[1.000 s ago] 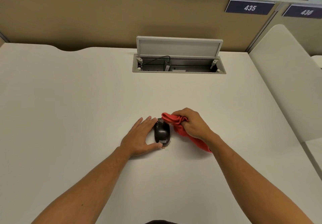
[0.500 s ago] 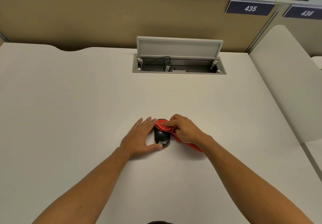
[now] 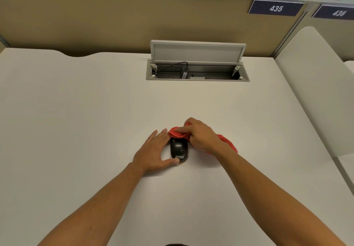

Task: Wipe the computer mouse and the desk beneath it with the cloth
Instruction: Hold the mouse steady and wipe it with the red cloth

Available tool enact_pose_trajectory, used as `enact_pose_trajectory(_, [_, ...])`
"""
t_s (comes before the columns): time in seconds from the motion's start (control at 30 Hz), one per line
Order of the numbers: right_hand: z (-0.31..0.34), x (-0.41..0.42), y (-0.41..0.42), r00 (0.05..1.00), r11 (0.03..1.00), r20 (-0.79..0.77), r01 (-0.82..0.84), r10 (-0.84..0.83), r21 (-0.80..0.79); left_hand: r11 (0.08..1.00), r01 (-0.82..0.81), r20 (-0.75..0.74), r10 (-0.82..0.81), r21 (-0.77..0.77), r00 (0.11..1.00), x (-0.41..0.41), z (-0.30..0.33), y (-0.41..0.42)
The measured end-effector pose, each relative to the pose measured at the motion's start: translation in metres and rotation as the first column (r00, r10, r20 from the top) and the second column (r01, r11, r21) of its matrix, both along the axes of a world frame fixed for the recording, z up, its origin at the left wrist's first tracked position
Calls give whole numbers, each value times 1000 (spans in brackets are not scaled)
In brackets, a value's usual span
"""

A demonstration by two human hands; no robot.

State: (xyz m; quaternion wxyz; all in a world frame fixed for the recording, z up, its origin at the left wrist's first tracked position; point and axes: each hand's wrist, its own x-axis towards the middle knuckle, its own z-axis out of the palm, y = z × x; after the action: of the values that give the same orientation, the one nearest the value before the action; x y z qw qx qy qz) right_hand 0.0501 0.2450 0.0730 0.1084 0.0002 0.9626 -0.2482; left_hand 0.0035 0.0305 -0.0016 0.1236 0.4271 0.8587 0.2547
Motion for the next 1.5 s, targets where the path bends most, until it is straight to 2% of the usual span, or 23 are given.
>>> enact_pose_trajectory(0.1, [-2,-4,-1,997,987,32,-76,72,139,1000,-7,14,7,4,1000,0,0,0])
enact_pose_trajectory(0.27, [1,-7,6,999,959,-41,-14,26,282,999,-34,31,35,-33,999,0,-5,-2])
enact_pose_trajectory(0.37, [5,-8,5,989,969,-140,70,-37,238,998,-36,27,38,-52,999,-1,-5,-2])
enact_pose_trajectory(0.47, [6,-6,1,994,983,-92,-42,59,178,1000,-15,21,16,-16,1000,-1,-3,0])
enact_pose_trajectory(0.53, [2,-2,2,994,969,-47,-88,102,232,999,-22,31,23,-24,999,0,-3,0])
enact_pose_trajectory(0.63, [1,-1,7,997,948,-74,21,3,317,998,-46,50,48,-44,998,1,-6,-2])
enact_pose_trajectory(0.7, [3,-2,7,992,952,-118,68,-34,300,997,-53,53,56,-52,997,1,-5,-3])
enact_pose_trajectory(0.8, [7,-2,2,992,984,-112,-37,58,174,999,-33,35,33,-18,999,0,-1,0])
enact_pose_trajectory(0.9, [3,3,2,989,969,-67,-112,130,219,1000,-24,36,24,-8,999,1,-1,0])
enact_pose_trajectory(1.0, [1,5,9,995,948,-101,11,22,317,997,-60,57,63,-41,996,1,-5,-2])
enact_pose_trajectory(1.1, [2,4,9,987,958,-157,78,-35,277,996,-54,55,57,-65,997,0,-5,-2])
enact_pose_trajectory(1.2, [4,4,4,989,986,-131,-39,61,164,999,-29,36,30,-19,999,0,-1,0])
enact_pose_trajectory(1.27, [3,6,3,989,981,-97,-95,112,167,1000,-24,15,25,-19,1000,1,-1,0])
enact_pose_trajectory(1.43, [3,3,15,996,961,-90,53,-29,273,997,-74,20,75,-20,997,3,-1,-2])
enact_pose_trajectory(1.5, [6,2,18,991,965,-113,94,-67,246,996,-81,41,83,-46,996,3,-2,-4])
